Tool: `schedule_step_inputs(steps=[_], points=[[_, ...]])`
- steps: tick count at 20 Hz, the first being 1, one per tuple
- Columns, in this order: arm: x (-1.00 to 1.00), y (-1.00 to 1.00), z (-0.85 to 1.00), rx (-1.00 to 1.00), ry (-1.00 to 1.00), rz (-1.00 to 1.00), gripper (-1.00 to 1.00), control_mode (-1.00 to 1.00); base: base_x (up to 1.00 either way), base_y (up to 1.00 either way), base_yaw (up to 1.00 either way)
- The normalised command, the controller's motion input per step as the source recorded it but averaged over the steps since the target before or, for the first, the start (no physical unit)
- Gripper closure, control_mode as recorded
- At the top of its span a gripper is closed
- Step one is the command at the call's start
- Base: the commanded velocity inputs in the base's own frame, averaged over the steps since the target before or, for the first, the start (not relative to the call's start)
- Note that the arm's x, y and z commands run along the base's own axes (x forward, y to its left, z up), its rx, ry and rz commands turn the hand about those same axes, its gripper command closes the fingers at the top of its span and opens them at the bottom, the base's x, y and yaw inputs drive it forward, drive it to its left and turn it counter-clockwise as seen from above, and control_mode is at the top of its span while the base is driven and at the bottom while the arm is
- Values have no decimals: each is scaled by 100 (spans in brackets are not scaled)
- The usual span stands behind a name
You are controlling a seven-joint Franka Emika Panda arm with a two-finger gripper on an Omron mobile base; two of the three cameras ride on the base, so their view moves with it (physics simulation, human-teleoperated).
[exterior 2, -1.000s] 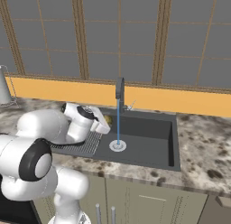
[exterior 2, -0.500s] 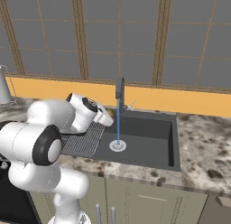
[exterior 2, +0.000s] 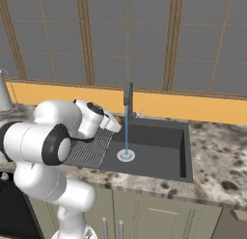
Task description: Soak the sponge with water for a few seconds and then drop it inside the sink.
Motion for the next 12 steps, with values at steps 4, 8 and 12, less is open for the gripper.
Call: schedule_step_inputs(steps=[4, 8, 12], points=[[9, 0, -14, -5, 0, 0, 100, -100, 0, 0, 0], [2, 0, -9, -3, 0, 0, 100, -100, 0, 0, 0], [2, 0, 0, -2, 0, 0, 100, -100, 0, 0, 0]])
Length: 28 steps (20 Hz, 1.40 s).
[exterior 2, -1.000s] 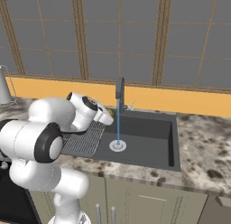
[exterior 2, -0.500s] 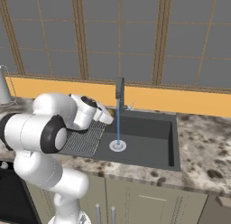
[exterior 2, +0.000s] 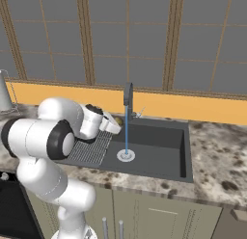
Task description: Soak the sponge with water for a few seconds and then drop it inside the sink.
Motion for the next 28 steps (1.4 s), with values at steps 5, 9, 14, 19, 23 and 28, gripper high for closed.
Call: schedule_step_inputs(steps=[5, 9, 14, 19, 23, 28], points=[[11, -1, 0, -1, 0, 0, 100, -100, 0, 0, 0], [11, 0, 0, 0, 0, 0, 100, -100, 0, 0, 0], [18, 0, -3, -2, 0, 0, 100, -100, 0, 0, 0], [36, 0, -9, -3, 1, 0, 100, -100, 0, 0, 0], [33, 0, -12, -3, 0, 0, 100, -100, 0, 0, 0], [28, 0, -28, -1, 2, 0, 100, -100, 0, 0, 0]])
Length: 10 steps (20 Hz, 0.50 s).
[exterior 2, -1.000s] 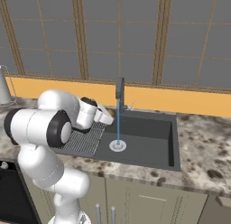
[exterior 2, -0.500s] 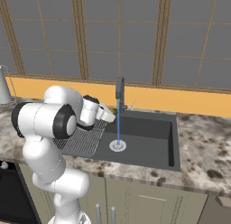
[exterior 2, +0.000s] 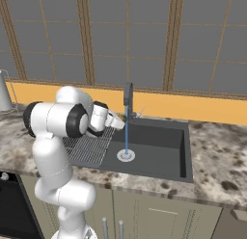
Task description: Soak the sponge with water for a few seconds and then drop it inside the sink.
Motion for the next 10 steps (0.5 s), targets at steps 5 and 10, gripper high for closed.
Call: schedule_step_inputs(steps=[5, 10], points=[[28, 0, -27, 0, 5, 0, 100, -100, 0, 0, 0], [22, 0, -2, 0, 1, 0, 100, -100, 0, 0, 0]])
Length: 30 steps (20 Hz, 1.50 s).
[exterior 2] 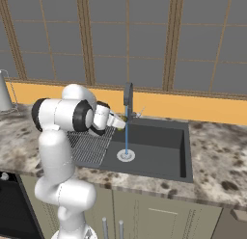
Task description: Soak the sponge with water for a few seconds and then drop it inside the sink.
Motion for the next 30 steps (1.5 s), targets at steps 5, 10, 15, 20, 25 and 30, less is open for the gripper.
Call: schedule_step_inputs(steps=[5, 10, 15, 20, 25, 30], points=[[28, -3, -18, -2, 1, 0, 100, -100, 0, 0, 0], [17, -6, -10, -2, 0, 0, 100, -100, 0, 0, 0], [-2, -3, -1, 0, 0, -1, 100, -100, 0, 0, 0], [-12, 0, 0, 0, 0, -3, 100, -100, 0, 0, 0], [-13, 0, 0, 0, 0, -6, 100, -100, 0, 0, 0], [0, -5, 0, 0, 0, -3, 100, -100, 0, 0, 0]])
